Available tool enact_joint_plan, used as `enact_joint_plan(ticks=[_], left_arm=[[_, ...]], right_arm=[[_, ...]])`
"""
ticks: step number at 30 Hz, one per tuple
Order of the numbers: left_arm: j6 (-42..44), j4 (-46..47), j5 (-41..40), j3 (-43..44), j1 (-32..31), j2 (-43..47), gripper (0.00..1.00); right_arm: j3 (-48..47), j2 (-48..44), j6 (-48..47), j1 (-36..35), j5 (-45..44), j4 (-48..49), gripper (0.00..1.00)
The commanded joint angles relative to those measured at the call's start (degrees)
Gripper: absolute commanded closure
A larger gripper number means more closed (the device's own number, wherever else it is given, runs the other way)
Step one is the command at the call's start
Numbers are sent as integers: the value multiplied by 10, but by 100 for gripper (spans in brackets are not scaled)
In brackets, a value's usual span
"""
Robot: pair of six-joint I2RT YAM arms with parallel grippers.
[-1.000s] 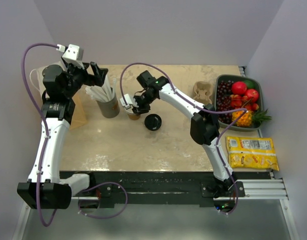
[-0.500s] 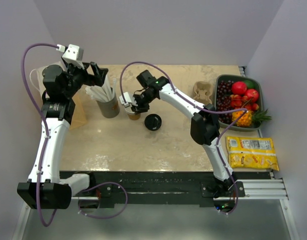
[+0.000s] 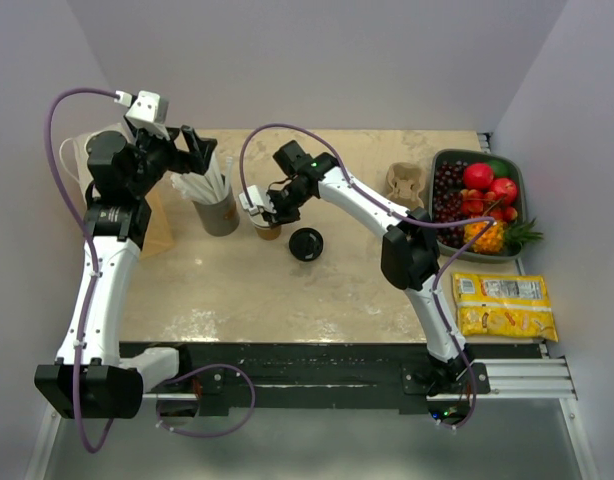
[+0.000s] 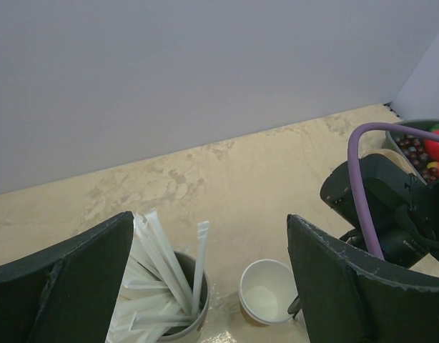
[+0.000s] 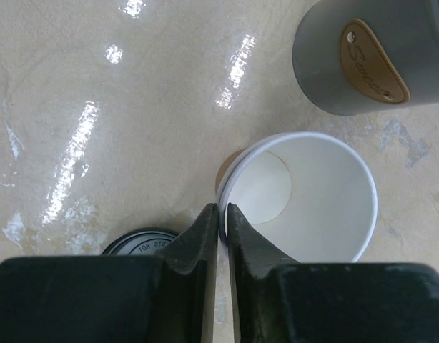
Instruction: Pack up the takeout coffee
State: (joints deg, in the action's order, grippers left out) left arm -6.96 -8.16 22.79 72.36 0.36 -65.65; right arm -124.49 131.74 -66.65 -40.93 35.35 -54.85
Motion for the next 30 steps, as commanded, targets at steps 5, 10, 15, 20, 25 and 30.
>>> enact_joint_plan(ticks=[5, 10, 15, 20, 25, 30], left_arm=[[-7, 17, 9, -12, 3, 17, 8], [0, 16, 13, -21, 3, 20, 9], [7, 11, 17, -26, 3, 21, 8], [10, 6, 28, -40, 3, 25, 9], [24, -5, 45, -54, 2, 28, 9], [53, -20, 53, -76, -16, 35, 10]], right_arm=[[-16, -39, 12, -2, -1, 7, 100], [30, -86, 27, -1, -8, 67, 100], [53, -101, 38, -2, -33, 98, 100], [90, -106, 58, -1, -79, 164, 100], [37, -68, 80, 4, -85, 130, 100], [45, -78, 115, 11, -100, 170, 100]])
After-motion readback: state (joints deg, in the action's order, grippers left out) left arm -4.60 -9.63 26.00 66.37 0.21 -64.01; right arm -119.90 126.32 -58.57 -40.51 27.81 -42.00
